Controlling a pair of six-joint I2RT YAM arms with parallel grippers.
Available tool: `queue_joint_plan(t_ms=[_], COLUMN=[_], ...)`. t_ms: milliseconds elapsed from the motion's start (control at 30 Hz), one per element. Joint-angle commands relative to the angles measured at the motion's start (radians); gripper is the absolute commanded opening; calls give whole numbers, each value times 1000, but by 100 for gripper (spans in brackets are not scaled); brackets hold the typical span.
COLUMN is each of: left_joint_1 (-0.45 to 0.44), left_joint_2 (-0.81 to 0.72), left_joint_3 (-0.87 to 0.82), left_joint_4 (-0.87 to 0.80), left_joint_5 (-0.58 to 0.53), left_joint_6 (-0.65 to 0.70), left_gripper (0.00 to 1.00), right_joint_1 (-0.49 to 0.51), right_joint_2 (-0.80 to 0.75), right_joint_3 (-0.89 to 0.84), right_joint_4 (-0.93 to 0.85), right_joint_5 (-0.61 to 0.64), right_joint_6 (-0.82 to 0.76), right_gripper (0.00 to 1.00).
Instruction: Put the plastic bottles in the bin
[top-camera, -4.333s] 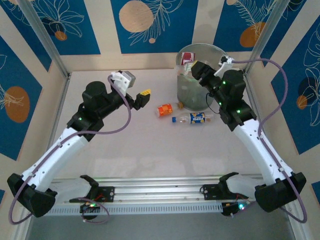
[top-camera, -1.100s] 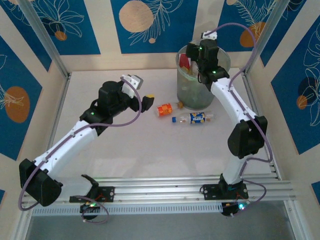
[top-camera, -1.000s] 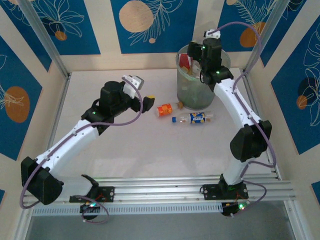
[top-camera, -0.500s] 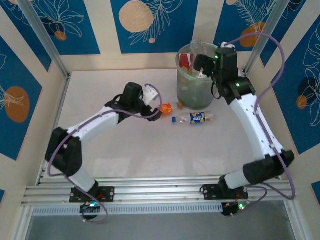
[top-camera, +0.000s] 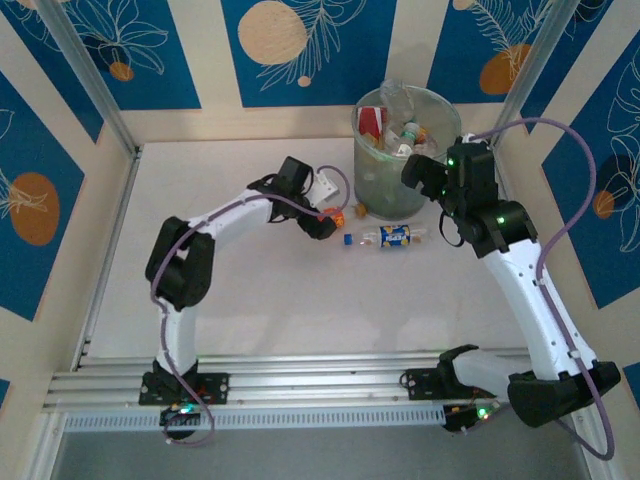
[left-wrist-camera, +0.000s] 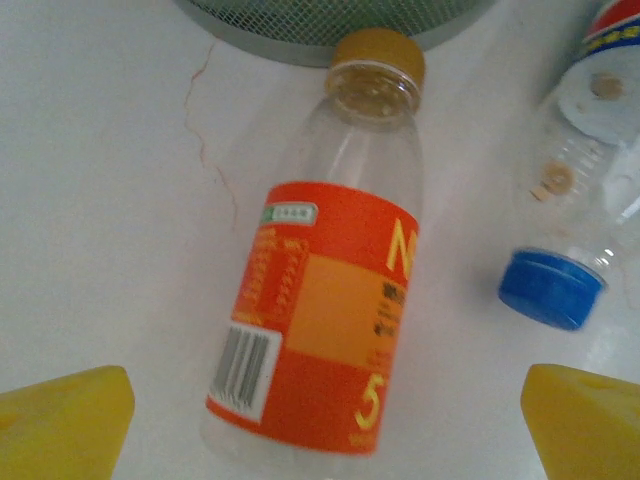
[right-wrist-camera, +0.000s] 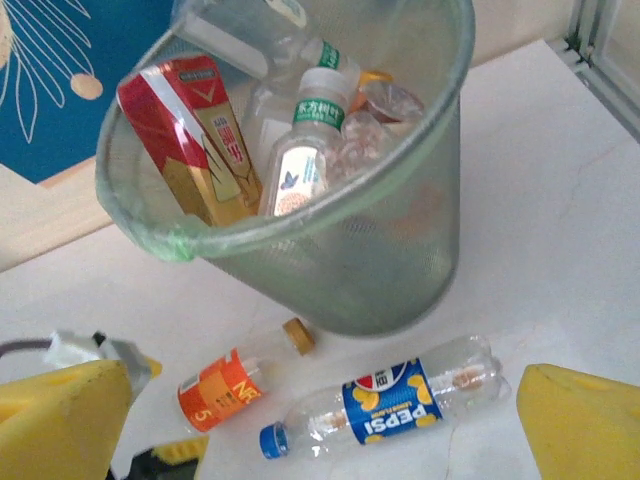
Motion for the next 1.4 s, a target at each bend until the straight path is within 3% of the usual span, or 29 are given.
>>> queue_joint_plan(t_ms=[0,433,700,900,1133,1367], left_joint_1=[0,0,1,2,4,3], left_joint_2=[64,246,262,201,42,-184], left_joint_3=[92,293,291,216,86,-56], left_joint_4=[-105,-221,-245,-229,-174,-108], left_joint_5=[-5,-74,-115,-135,-178,-200], left_joint_6=[17,-53,-51,-34,-35,-73], left_gripper=[100,94,75,57,56,55], right_joint_1=[10,15,16,16,18,18], right_joint_2=[-30,-19,-39,-63,-93,-115], right_joint_3=[-13,-21,-25,-27,-30,-38], right_joint_4=[-7,7,5,5,17,61], right_joint_5=[-19,-26,0,9,-6,-138], right_joint_6=[32,39,42,45,59,72], right_gripper=[99,99,99,99,99,99])
